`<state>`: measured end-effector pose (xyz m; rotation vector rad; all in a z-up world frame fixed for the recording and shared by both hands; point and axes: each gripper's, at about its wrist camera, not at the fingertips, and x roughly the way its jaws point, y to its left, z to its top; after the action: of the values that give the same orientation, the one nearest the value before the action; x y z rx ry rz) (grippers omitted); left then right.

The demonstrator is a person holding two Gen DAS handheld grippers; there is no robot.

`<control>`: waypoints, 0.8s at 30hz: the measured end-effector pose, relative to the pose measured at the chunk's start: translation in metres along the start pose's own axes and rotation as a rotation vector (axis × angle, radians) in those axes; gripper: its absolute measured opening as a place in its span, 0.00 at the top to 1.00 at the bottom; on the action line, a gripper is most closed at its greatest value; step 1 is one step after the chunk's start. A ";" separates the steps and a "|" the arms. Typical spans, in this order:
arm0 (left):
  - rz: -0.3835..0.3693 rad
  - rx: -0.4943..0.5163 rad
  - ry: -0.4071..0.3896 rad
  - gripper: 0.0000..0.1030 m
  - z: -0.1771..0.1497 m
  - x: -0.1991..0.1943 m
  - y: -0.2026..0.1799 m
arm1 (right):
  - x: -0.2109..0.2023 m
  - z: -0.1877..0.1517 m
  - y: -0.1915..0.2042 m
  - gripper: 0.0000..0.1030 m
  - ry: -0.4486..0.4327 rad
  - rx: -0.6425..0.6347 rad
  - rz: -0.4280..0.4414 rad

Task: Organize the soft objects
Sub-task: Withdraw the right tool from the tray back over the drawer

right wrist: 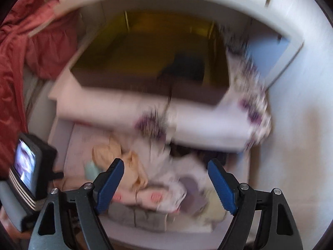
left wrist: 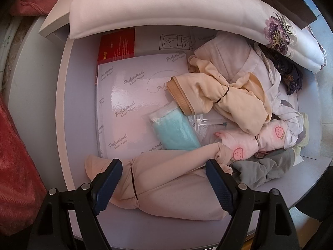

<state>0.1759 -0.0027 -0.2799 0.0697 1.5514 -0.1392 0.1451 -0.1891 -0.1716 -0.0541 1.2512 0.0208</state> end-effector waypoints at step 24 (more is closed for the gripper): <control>-0.087 0.309 0.080 0.41 0.021 -0.036 -0.008 | 0.090 -0.028 -0.033 0.18 0.314 0.174 0.065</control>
<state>0.1951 -0.0122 -0.2435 0.2541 1.6021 -0.4499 0.1479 -0.2251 -0.2647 0.1386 1.5641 -0.0416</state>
